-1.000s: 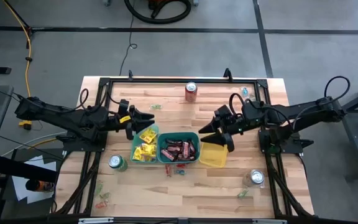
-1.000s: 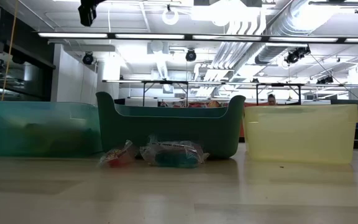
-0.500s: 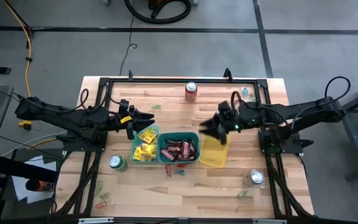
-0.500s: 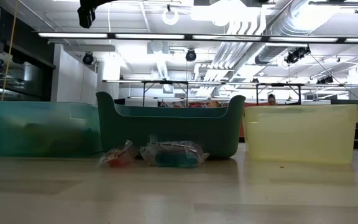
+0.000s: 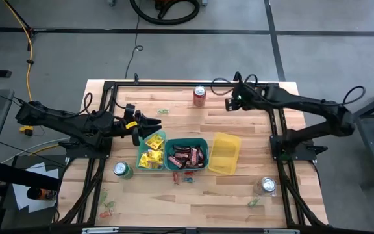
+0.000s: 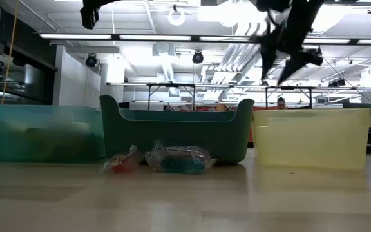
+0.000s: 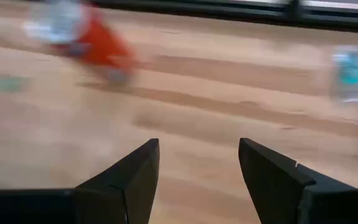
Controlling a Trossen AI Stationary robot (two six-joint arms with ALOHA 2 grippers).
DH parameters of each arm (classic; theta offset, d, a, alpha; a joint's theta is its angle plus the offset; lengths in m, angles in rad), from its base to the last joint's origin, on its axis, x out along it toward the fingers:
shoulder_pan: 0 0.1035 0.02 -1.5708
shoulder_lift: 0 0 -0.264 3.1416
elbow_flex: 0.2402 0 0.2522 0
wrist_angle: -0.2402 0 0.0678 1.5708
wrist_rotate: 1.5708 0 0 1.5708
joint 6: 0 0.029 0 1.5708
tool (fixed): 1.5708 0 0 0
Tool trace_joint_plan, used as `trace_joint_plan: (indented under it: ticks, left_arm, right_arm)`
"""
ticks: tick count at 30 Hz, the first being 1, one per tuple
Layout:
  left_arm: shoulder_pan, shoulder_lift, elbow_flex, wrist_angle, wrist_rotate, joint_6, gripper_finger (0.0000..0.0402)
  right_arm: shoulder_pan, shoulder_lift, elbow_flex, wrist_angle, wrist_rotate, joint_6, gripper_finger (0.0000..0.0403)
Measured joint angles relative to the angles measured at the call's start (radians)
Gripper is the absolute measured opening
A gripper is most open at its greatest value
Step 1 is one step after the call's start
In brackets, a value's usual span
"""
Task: Sort candy
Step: Put the blue gummy into the yellow bin
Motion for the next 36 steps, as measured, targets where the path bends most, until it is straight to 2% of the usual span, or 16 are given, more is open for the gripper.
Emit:
trace_joint_plan:
  ticks: [6, 12, 16, 22, 30, 36]
  left_arm:
    - [0.0, 0.0, 0.0, 0.0, 0.035, 0.024, 0.0191]
    - [0.008, 0.0, 0.0, -0.001, 0.033, 0.026, 0.0191]
    - [0.032, 0.0, 0.0, -0.002, 0.02, 0.006, 0.0191]
    - [0.067, 0.0, 0.0, -0.002, -0.026, -0.034, 0.0191]
    - [0.115, 0.0, 0.0, -0.003, -0.036, -0.028, 0.0191]
    - [0.13, 0.0, 0.0, -0.003, -0.007, -0.027, 0.0191]
  right_arm:
    - [-0.227, 0.131, 0.0, -0.106, -0.022, -0.116, 0.0216]
    - [-0.424, 0.27, 0.0, -0.033, -0.024, -0.335, 0.0216]
    - [-0.516, 0.374, 0.016, -0.028, -0.028, -0.471, 0.0216]
    - [-0.587, 0.503, 0.047, -0.015, 0.034, -0.574, 0.0216]
    - [-0.624, 0.602, 0.089, 0.043, 0.053, -0.546, 0.0207]
    - [-0.632, 0.66, 0.129, 0.005, 0.036, -0.519, 0.0173]
